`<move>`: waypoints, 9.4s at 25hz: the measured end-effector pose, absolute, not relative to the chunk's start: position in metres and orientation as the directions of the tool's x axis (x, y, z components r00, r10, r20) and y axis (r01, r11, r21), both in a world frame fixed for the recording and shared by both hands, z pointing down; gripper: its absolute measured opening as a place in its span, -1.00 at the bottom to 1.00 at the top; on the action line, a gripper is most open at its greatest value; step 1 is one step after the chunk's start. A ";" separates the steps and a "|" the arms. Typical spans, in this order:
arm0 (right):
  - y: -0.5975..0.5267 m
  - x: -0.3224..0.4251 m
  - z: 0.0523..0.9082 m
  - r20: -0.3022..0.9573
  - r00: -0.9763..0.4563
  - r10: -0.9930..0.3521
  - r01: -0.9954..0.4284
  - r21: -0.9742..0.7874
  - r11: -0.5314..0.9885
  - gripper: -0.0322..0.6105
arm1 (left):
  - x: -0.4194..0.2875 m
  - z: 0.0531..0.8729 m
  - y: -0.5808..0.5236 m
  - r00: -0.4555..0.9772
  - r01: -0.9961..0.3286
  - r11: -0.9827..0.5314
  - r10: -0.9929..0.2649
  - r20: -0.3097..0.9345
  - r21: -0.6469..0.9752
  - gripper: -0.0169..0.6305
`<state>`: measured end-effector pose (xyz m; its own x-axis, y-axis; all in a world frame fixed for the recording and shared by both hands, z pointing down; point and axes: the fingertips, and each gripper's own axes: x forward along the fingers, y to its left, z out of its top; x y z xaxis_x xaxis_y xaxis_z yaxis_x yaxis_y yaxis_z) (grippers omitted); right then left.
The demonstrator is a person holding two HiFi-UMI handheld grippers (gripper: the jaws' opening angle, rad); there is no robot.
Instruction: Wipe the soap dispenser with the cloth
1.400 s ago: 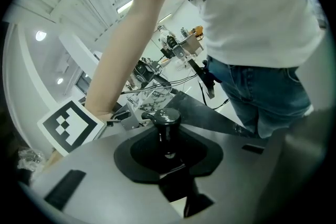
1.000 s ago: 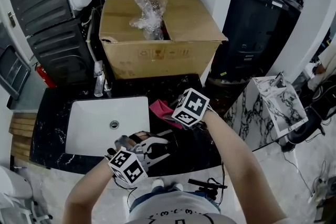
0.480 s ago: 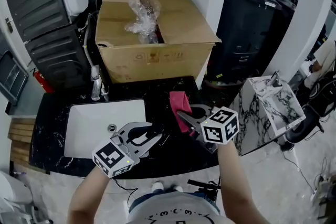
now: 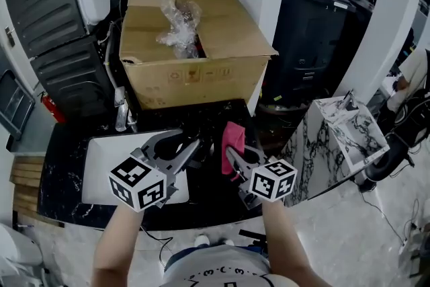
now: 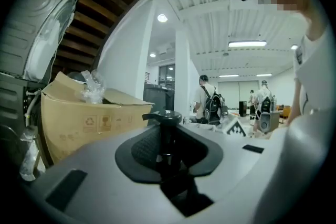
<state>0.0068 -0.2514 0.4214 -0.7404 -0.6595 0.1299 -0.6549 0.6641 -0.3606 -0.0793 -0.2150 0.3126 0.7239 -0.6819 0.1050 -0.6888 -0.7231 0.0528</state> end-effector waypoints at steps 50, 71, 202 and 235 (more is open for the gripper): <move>-0.219 -0.036 0.382 -0.119 -0.803 -0.584 -0.541 -0.265 0.798 -0.74 | -0.077 0.260 -0.224 0.728 -0.673 -0.709 -0.686 0.020 0.211 -0.66; -0.156 -0.053 0.396 -0.029 -0.935 -0.353 -0.342 -0.188 0.921 -0.74 | -0.101 0.286 -0.235 0.582 -0.783 -0.564 -0.813 -0.010 0.263 -0.65; -0.240 0.030 0.413 0.128 -0.534 -0.836 -0.841 -0.183 0.509 -0.72 | -0.142 0.423 -0.360 0.370 -0.926 -0.356 -0.922 0.118 0.121 -0.05; -0.115 0.059 0.297 -0.065 -0.532 -0.844 -0.838 0.179 0.515 -0.74 | -0.177 0.298 -0.088 0.117 -0.990 -0.103 -0.982 -0.147 -0.100 -0.91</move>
<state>0.0594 -0.1154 0.2966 -0.5323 -0.8440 -0.0653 -0.8383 0.5148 0.1794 -0.1773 -0.0881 0.2984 0.1169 -0.9822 -0.1472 -0.9897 -0.1029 -0.0998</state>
